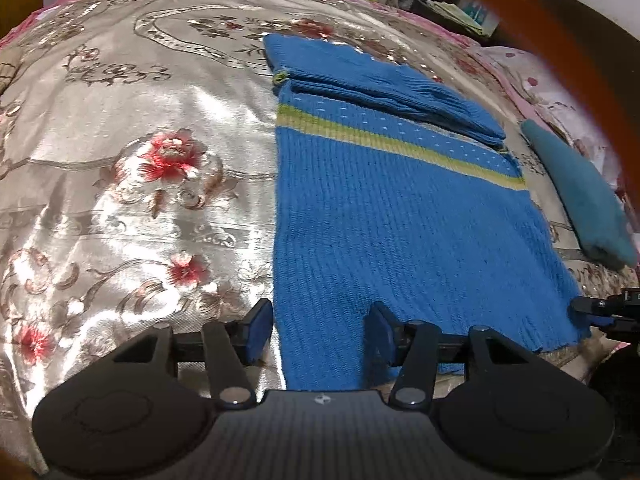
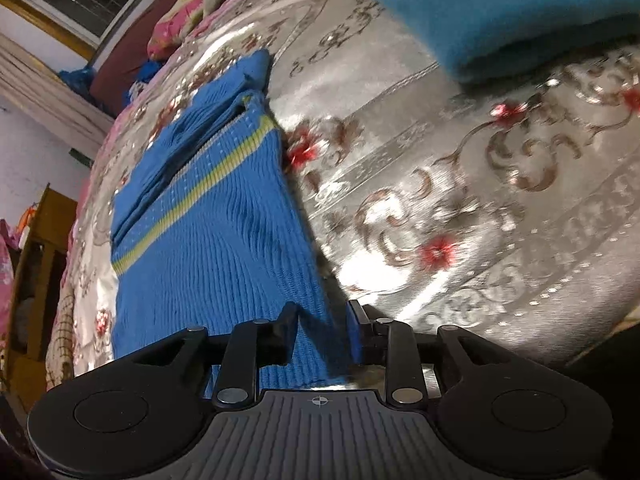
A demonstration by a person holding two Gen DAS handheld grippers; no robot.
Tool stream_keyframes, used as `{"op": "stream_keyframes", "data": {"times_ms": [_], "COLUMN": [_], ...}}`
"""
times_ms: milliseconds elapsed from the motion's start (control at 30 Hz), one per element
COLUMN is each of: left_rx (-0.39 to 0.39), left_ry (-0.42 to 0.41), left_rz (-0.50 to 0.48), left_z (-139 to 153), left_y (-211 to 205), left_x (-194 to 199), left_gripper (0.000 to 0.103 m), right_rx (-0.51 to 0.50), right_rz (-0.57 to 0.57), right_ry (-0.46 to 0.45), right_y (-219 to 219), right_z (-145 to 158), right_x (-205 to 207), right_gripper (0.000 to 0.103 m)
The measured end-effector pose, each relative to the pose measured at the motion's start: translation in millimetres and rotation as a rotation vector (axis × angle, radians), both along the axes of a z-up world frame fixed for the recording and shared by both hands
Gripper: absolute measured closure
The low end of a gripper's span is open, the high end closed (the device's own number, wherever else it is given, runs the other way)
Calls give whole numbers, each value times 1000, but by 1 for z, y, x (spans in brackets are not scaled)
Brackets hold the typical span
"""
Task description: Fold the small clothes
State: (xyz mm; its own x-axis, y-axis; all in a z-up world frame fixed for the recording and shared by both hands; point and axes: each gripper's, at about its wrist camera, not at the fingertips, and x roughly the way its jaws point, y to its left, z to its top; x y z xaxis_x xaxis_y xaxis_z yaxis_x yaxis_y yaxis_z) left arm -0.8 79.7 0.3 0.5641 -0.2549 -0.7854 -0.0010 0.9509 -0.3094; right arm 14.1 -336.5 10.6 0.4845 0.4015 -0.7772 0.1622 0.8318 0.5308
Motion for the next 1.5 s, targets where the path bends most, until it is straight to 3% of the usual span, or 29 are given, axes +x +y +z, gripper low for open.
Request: {"op": "stream_keyframes", "data": {"times_ms": [100,167,233,300,500,700,1000,1167,1300,1433,1500], "left_rx": [-9,-3,-16,-70,-114,-76,-110,-151,-218,-173,-148], "left_ry": [-2,-2,2,8,5,11,30,40,49,28,20], "left_rz": [4,16,35,54,69,40,-1,-11,8,-14,-28], "left_z": [-1,-1,0,0,0,-2,-3,-5,-11,-5,-2], "left_y": [2,4,9,17,25,20,25,28,30,22,18], "left_x": [0,0,0,0,4,5,0,-6,-4,-8,-9], "left_gripper": [49,60,79,84,84,82,80,68,53,55,64], "right_rx": [14,19,21,33,58,39,58,73,95,132,150], "right_rz": [17,19,26,39,59,64,58,63,61,47,45], "right_ry": [-3,-2,-5,-4,-6,-9,-14,-12,-12,-8,-9], "right_y": [4,5,6,6,15,21,19,16,14,13,11], "right_z": [-2,-3,-3,-3,-3,-4,-6,-6,-8,-11,-13], "right_x": [4,6,6,5,9,13,12,11,9,8,8], "right_gripper": [75,75,75,75,77,75,75,75,75,75,75]}}
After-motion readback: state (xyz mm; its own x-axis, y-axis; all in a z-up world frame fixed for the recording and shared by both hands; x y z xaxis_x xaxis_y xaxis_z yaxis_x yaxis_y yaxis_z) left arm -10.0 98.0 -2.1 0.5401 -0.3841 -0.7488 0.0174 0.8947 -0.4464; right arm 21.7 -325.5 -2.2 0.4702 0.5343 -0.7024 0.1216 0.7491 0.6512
